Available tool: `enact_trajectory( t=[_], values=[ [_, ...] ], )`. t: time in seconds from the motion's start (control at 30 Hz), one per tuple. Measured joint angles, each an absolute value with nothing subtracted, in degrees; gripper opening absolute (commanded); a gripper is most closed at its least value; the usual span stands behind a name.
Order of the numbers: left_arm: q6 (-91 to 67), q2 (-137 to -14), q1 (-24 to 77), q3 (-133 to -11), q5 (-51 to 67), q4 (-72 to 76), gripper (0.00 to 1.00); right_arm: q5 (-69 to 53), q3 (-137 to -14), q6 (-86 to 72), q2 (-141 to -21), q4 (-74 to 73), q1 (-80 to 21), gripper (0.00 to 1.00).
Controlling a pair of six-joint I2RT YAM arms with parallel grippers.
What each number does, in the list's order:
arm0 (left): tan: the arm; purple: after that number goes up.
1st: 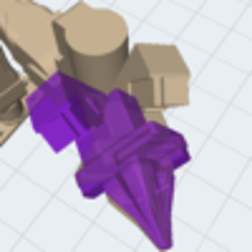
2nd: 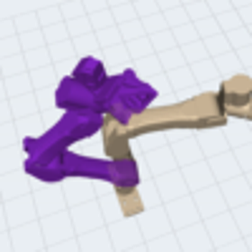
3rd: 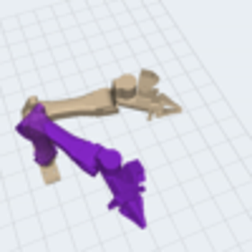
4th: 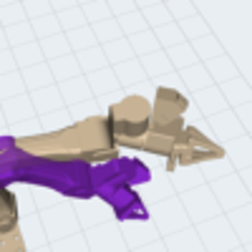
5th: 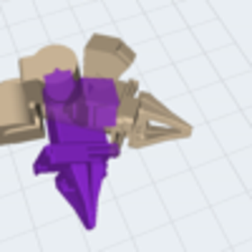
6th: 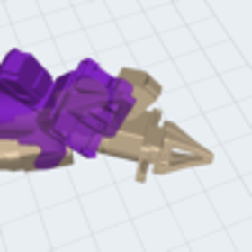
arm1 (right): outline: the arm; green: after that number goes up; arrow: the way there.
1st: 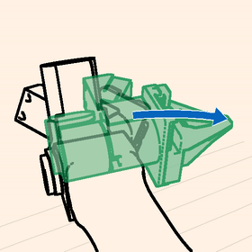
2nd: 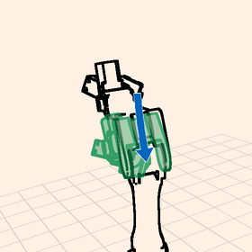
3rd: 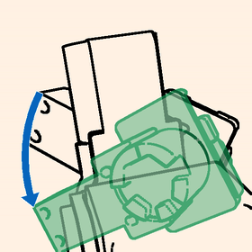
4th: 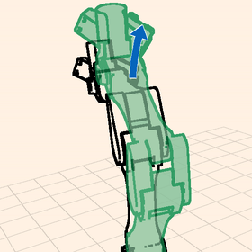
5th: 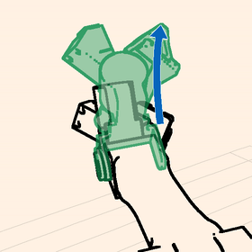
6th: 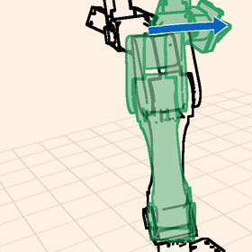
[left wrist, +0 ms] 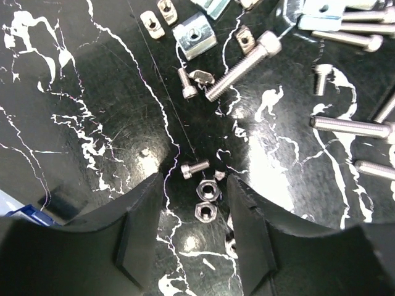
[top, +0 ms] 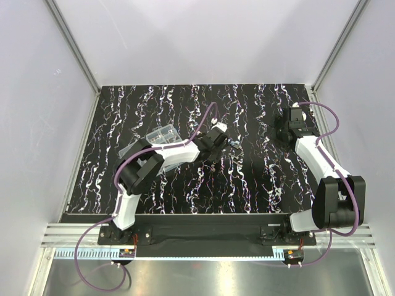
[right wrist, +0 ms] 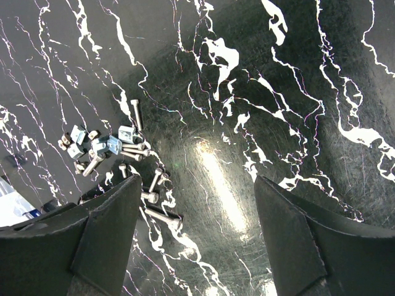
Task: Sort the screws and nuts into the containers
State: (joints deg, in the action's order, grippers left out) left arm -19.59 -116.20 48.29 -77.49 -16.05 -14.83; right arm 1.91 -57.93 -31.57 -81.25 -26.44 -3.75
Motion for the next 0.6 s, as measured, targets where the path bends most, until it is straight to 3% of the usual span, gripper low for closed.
enact_trajectory(
  t=[0.6],
  values=[
    [-24.77,-118.65,48.31,-81.62,-18.17,-19.38,0.47,1.96,-57.93,-31.57,-81.25,-26.44,-3.75,0.80]
  ],
)
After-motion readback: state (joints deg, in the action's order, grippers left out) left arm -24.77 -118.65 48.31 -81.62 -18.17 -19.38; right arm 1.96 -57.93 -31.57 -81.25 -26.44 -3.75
